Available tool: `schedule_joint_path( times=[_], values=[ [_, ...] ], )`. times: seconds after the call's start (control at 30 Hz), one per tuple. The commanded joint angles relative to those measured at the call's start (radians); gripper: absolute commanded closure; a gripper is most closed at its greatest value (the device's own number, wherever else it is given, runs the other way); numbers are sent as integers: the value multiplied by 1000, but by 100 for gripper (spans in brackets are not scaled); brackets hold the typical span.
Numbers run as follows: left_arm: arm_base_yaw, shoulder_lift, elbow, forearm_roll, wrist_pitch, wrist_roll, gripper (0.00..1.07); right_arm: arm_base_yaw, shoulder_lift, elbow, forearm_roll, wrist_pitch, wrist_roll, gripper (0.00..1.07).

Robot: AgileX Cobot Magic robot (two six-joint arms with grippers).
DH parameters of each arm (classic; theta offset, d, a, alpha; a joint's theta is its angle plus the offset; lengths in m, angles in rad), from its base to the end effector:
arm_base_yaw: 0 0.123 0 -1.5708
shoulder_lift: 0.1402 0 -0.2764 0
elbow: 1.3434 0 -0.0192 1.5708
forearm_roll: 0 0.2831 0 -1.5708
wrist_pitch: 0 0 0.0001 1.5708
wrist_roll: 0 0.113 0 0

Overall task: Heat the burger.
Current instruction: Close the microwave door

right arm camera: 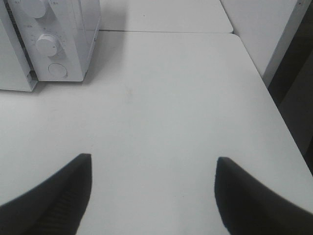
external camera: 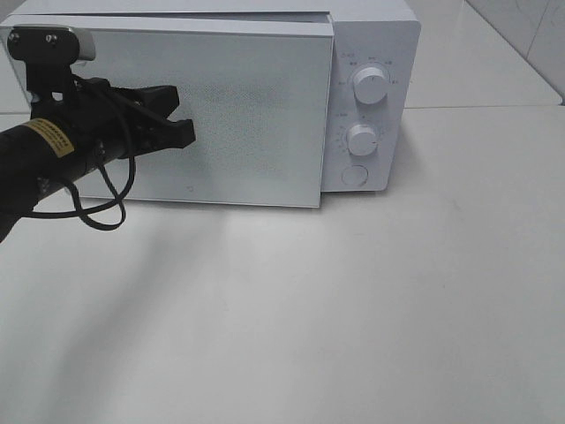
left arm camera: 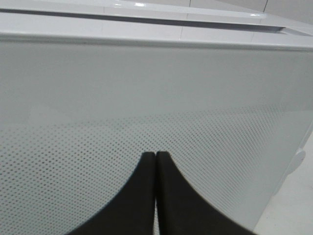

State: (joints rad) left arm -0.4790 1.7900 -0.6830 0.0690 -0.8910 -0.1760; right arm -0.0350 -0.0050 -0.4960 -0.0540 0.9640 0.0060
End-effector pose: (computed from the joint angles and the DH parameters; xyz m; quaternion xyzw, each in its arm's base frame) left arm 0.3288 -0.1776 0.1359 0.1469 0.7370 -0.2178 0.6228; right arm 0.0558 -0.0070 0.2919 0.0167 0.8263 -0.0351 0.5619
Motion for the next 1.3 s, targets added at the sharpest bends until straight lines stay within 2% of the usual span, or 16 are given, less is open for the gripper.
schedule_joint_path(
  times=[0.03, 0.47, 0.9, 1.1, 1.23, 1.3],
  values=[
    [-25, 14, -35, -12, 14, -9, 107, -8, -26, 2, 2, -3, 4, 40],
    [-86, 101, -173, -83, 28, 1, 107, -8, -26, 2, 1, -3, 5, 40],
    [-86, 154, -270, -86, 64, 1, 107, -8, -26, 2, 0, -3, 6, 40],
    [-86, 189, -344, -100, 76, 2, 107, -8, -26, 2, 0, -3, 6, 40],
    [-86, 203, -371, -118, 97, 21, 107, -8, -26, 2, 0, -3, 6, 40],
    [-86, 213, -390, -145, 117, 63, 107, -8, -26, 2, 0, -3, 6, 40]
  ],
)
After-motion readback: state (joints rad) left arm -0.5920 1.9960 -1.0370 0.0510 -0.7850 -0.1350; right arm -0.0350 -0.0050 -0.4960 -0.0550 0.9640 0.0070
